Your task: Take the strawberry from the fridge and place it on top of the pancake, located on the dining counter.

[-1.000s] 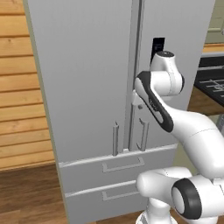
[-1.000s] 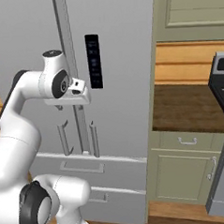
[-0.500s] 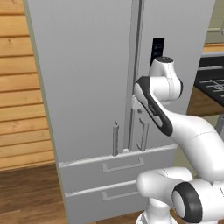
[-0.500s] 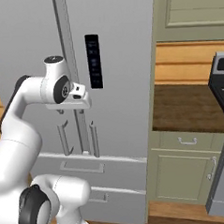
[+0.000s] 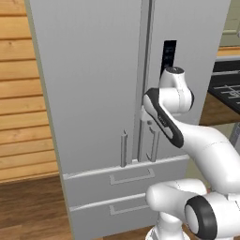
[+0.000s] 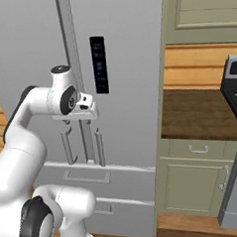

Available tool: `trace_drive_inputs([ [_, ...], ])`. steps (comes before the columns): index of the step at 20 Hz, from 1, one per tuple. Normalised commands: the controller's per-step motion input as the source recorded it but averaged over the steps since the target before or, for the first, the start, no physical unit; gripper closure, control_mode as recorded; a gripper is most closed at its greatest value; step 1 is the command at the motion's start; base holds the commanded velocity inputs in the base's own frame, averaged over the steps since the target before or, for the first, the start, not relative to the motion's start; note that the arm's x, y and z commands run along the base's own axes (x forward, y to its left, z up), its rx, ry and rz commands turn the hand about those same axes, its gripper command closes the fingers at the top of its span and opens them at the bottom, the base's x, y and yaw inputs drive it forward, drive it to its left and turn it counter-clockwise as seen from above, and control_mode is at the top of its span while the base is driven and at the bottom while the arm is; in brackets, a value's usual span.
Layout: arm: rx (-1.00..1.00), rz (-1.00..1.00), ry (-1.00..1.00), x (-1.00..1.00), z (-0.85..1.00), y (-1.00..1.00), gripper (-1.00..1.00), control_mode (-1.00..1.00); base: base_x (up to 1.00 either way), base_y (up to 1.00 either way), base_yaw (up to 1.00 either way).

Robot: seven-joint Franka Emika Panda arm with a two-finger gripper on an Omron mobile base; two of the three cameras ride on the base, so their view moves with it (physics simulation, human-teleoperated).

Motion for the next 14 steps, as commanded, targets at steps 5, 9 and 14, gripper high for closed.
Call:
trace_drive_inputs([
  [5,0.01,0.0,0.01,0.27,-0.23,-0.17,-1.0,-1.0,0.0,0.0,0.0],
  [9,0.0,0.0,0.0,0.3,-0.36,-0.05,-1.0,-1.0,0.0,0.0,0.0],
  [14,0.0,0.0,0.0,0.29,-0.3,-0.08,-1.0,-1.0,0.0,0.0,0.0],
])
